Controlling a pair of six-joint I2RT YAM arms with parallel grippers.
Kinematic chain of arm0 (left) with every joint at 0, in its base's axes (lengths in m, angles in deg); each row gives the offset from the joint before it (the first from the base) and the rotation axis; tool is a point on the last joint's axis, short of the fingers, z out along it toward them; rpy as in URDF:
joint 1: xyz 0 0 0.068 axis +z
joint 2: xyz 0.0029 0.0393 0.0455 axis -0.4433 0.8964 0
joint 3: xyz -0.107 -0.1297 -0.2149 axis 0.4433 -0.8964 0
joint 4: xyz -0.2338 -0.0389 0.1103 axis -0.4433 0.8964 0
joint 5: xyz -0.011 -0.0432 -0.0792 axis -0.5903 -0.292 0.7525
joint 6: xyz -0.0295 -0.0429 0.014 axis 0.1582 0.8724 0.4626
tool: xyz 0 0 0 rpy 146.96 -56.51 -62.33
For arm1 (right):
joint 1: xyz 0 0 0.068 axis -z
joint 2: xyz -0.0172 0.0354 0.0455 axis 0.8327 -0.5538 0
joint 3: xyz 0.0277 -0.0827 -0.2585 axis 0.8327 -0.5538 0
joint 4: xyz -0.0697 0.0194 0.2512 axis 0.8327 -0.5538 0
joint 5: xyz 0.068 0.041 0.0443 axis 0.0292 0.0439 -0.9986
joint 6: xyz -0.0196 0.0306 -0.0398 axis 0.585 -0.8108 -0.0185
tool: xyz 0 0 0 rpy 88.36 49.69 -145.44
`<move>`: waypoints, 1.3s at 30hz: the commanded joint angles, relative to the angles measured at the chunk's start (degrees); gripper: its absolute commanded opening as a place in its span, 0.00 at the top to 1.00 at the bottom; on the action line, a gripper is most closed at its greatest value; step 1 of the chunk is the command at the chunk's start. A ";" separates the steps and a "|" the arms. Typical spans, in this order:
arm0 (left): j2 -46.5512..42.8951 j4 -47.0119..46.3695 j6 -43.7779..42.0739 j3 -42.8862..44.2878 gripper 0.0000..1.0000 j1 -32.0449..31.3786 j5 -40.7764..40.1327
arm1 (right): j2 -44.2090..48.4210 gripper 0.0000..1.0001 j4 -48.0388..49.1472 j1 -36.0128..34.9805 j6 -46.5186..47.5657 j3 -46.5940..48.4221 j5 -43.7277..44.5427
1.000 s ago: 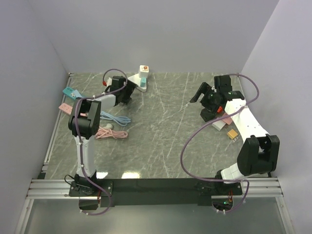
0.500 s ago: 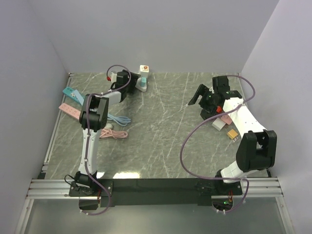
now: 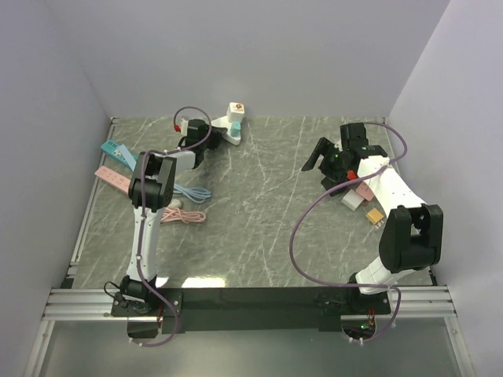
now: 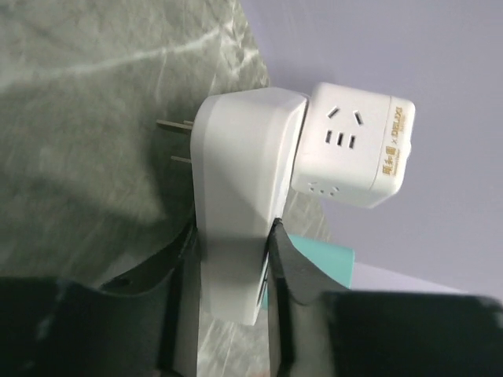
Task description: Pull the plug off the socket
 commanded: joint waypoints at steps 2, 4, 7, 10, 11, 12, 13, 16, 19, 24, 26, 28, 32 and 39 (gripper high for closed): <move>-8.00 1.73 -5.30 -6.96 0.94 -0.17 3.41 | 0.61 0.11 2.79 0.18 0.69 0.48 -0.76; -12.73 1.90 -8.54 -10.46 0.98 -0.61 3.77 | 1.49 0.12 3.05 0.09 0.69 0.21 -1.11; -18.97 9.35 -16.34 -11.71 0.99 -2.10 1.85 | 2.19 0.13 4.89 -0.26 1.48 -1.02 -3.48; -24.16 20.42 -24.26 -12.06 1.00 -4.90 -3.06 | 1.85 0.13 6.64 -1.66 3.32 -1.72 -7.16; -25.40 23.14 -25.51 -12.76 1.00 -5.53 -4.21 | 2.02 0.13 7.35 -2.19 3.59 -2.42 -9.01; -26.55 25.26 -26.57 -13.73 0.99 -6.23 -4.92 | 2.11 0.12 8.23 -2.71 3.42 -2.86 -10.33; -28.99 26.32 -28.41 -16.26 0.99 -7.54 -6.67 | 2.37 0.12 10.67 -4.03 3.24 -3.39 -11.56; -33.39 28.17 -30.09 -22.49 1.00 -10.44 -10.62 | 1.94 0.09 16.20 -6.57 0.44 -5.32 -15.96; -37.61 25.73 -29.40 -29.87 1.00 -12.55 -10.81 | -0.26 0.09 20.87 -9.30 -3.69 -6.91 -17.29; -41.76 25.36 -27.29 -36.92 1.00 -16.07 -13.36 | -6.14 0.08 23.26 -12.30 -10.73 -7.44 -16.49; -43.08 24.14 -26.84 -38.25 1.00 -17.22 -13.10 | -6.85 0.09 23.53 -14.05 -11.17 -7.70 -14.92; -44.13 24.05 -26.14 -39.05 1.00 -18.27 -13.10 | -7.47 0.09 26.84 -15.20 -11.78 -8.66 -15.00; -45.10 24.31 -26.14 -38.79 1.00 -19.33 -12.57 | -10.28 0.10 33.54 -16.78 -14.16 -9.90 -17.37; -45.54 24.49 -26.23 -38.61 1.00 -19.86 -11.70 | -16.16 0.15 40.23 -18.80 -14.43 -8.41 -19.66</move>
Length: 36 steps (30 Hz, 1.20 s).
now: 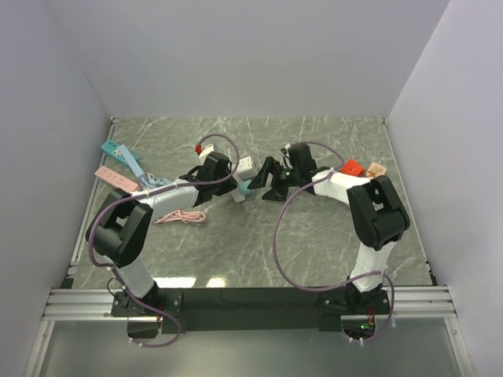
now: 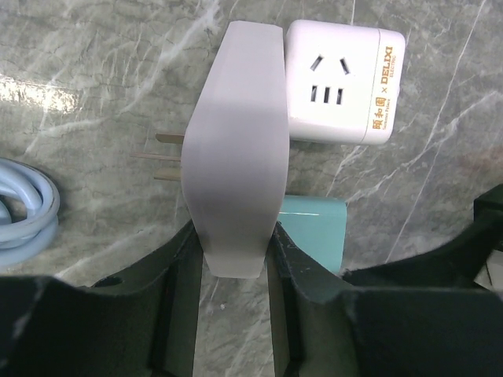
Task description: Pull the plug off the socket
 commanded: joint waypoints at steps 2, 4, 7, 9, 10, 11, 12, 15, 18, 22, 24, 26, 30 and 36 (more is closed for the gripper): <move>-2.99 0.03 0.55 -0.21 1.00 -0.63 1.33 | -3.17 0.16 4.51 -1.08 -0.28 2.83 -1.10; -3.51 -0.06 0.72 -0.29 1.00 -0.71 1.60 | -4.23 0.16 5.99 -1.17 -0.63 2.67 -0.14; -4.04 -0.50 0.90 -0.56 1.00 -0.80 2.82 | -5.55 0.18 7.32 -1.34 -1.25 3.27 -0.22; -4.04 -0.24 1.07 -0.47 1.00 -0.89 3.27 | -6.43 0.20 8.28 -1.34 -1.25 3.72 -0.66; -3.96 -0.24 1.08 -0.47 1.00 -0.98 3.44 | -6.60 0.21 8.81 -1.52 -1.34 4.07 -0.84; -3.96 -0.06 0.99 -0.38 1.00 -0.98 3.53 | -6.69 0.21 9.34 -1.61 -1.60 4.16 -1.01; -3.96 -0.15 1.08 -0.38 1.00 -1.15 3.62 | -6.69 0.23 9.69 -1.69 -1.69 4.24 -0.93; -4.04 -0.32 1.25 -0.82 1.00 -1.24 3.97 | -7.31 0.26 10.57 -1.78 -1.69 4.77 -1.27; -4.04 -0.94 1.86 -1.00 1.00 -1.33 4.67 | -8.27 0.35 11.54 -2.31 -2.83 5.12 -2.59; -4.04 -1.73 2.66 -1.18 1.00 -1.33 5.02 | -8.63 0.39 11.37 -3.36 -3.27 5.13 -3.04; -4.04 -1.91 3.18 -1.00 1.00 -1.33 5.46 | -8.63 0.40 10.93 -3.80 -3.10 4.95 -2.86; -3.87 -2.34 3.36 -1.00 1.00 -1.33 5.90 | -8.89 0.45 11.01 -4.24 -3.27 4.60 -2.77; -3.87 -2.43 3.62 -0.82 1.00 -1.33 6.17 | -9.33 0.70 10.67 -4.33 -3.45 4.77 -2.95; -5.09 -0.68 4.68 -1.87 0.70 -1.33 3.10 | -8.80 1.00 8.73 -4.24 -2.74 5.83 -2.77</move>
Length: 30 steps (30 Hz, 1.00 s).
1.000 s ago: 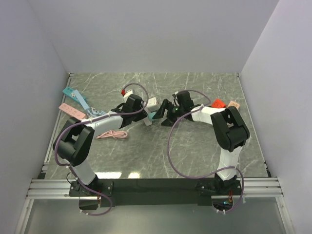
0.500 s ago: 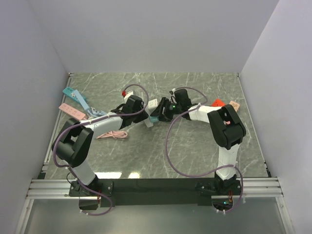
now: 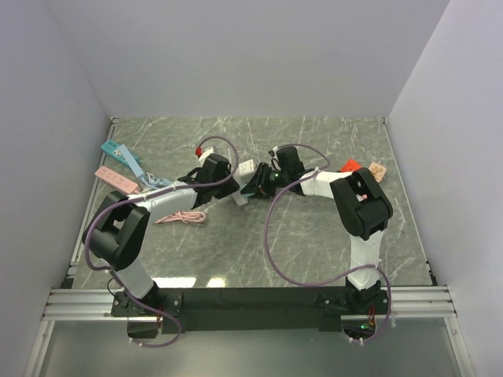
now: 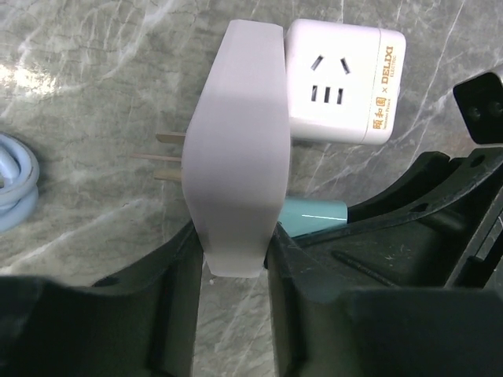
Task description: Pull the plug off the socket
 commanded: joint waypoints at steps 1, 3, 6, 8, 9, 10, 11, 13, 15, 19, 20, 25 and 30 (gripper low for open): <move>-3.57 -1.64 2.65 -1.02 0.53 -0.78 -0.31 | 0.55 1.00 -0.12 -0.55 -0.05 2.18 -0.91; -4.62 -1.72 3.61 -2.34 0.34 -0.78 -2.16 | 0.82 1.00 0.31 -0.55 -0.41 2.00 -1.18; -6.20 -3.30 4.93 -4.63 0.17 -0.78 -4.18 | 0.73 1.00 0.93 -0.64 -1.20 1.83 -1.97; -6.64 -3.75 4.93 -5.94 0.15 -0.78 -4.19 | 0.73 1.00 1.11 -0.55 -1.72 1.91 -2.41; -6.21 -5.57 5.02 -6.12 0.15 -0.78 -4.27 | 0.73 1.00 1.46 -0.55 -1.81 1.91 -2.67; -5.95 -5.68 5.11 -6.04 0.15 -0.78 -4.19 | 0.64 1.00 1.63 -0.64 -2.34 2.00 -2.85; -5.16 -6.20 4.93 -5.86 0.16 -0.78 -4.19 | 0.55 1.00 1.81 -0.55 -2.86 2.35 -3.72; -4.45 -6.82 5.02 -5.51 0.19 -0.78 -4.01 | 0.38 1.00 2.42 -0.55 -3.65 2.53 -4.51; -3.75 -8.31 4.32 -5.16 0.27 -0.87 -3.66 | 0.38 1.00 2.69 -0.55 -4.27 2.53 -5.13; -1.99 -11.04 3.26 -3.58 0.40 -1.31 -2.78 | -0.06 1.00 2.86 -0.64 -5.06 2.71 -6.88; -1.38 -10.69 2.91 -2.44 0.44 -1.74 -2.52 | 0.02 1.00 3.21 -0.55 -5.41 2.62 -7.06; 1.97 -8.67 2.65 -0.94 0.60 -2.89 -3.66 | 0.20 1.00 4.63 -0.64 -6.65 2.35 -8.29; 2.41 -6.30 2.82 -1.20 0.97 -2.89 -6.37 | 0.64 1.00 4.19 -0.55 -6.82 2.35 -9.09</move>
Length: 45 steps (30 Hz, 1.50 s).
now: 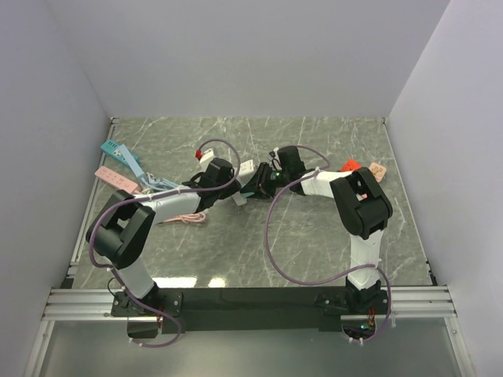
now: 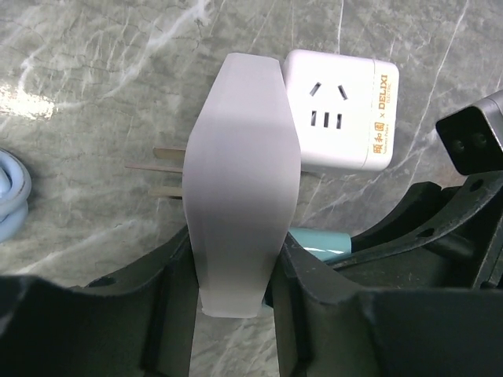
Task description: Pull the plug off the socket
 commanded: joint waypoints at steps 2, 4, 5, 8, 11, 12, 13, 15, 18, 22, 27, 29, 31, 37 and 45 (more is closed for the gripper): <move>0.79 2.17 0.46 1.84 0.99 -1.14 -2.36 | 1.93 1.00 1.78 -0.70 -1.51 2.00 -4.83; 0.70 4.09 0.55 1.40 1.00 -1.14 -4.12 | 3.42 1.00 1.16 0.52 -0.72 1.39 -4.82; 0.53 4.19 0.29 1.22 1.00 -1.06 -4.22 | 4.04 1.00 0.90 1.05 -0.54 0.95 -5.35; 1.05 5.86 0.29 0.96 0.99 -1.14 -5.01 | 7.20 1.00 -2.61 3.86 1.73 0.42 -5.00; 1.84 7.09 0.03 0.96 1.00 -1.14 -5.62 | 10.63 1.00 -10.59 6.68 6.13 0.77 -3.07; 1.93 7.18 0.02 0.96 1.00 -1.06 -5.80 | 11.42 1.00 -11.75 7.55 7.70 0.68 -2.28; 2.02 7.36 -0.06 0.87 1.00 -0.97 -5.97 | 12.91 1.00 -12.63 9.74 8.24 0.42 -1.93; 2.11 7.44 -0.06 0.96 1.00 -0.88 -6.15 | 14.32 1.00 -12.91 11.94 8.86 -0.89 -1.83; 2.46 7.53 -0.33 1.22 1.00 -0.79 -6.06 | 15.55 1.00 -15.44 15.73 10.69 -0.73 -2.62; 2.72 6.74 -0.50 1.75 1.00 -0.79 -4.84 | 17.31 1.00 -23.09 18.71 15.71 2.17 2.19; 1.58 4.99 -1.73 1.92 1.00 -0.79 -2.12 | 17.41 1.00 -30.56 25.91 16.60 7.97 18.36; 1.40 4.72 -2.26 2.01 1.00 -0.79 -1.06 | 15.57 1.00 -34.23 28.11 15.90 12.52 22.67; 1.49 5.07 -2.87 2.45 1.00 -0.79 0.44 | 11.18 1.00 -38.29 29.53 15.63 16.92 29.35; 1.32 4.81 -3.84 2.72 1.00 -0.79 3.16 | -1.66 1.00 -50.69 29.97 17.03 34.07 37.36; 2.46 5.16 -5.34 4.83 1.00 -0.79 8.00 | -10.19 0.91 -55.09 30.41 18.26 40.50 38.16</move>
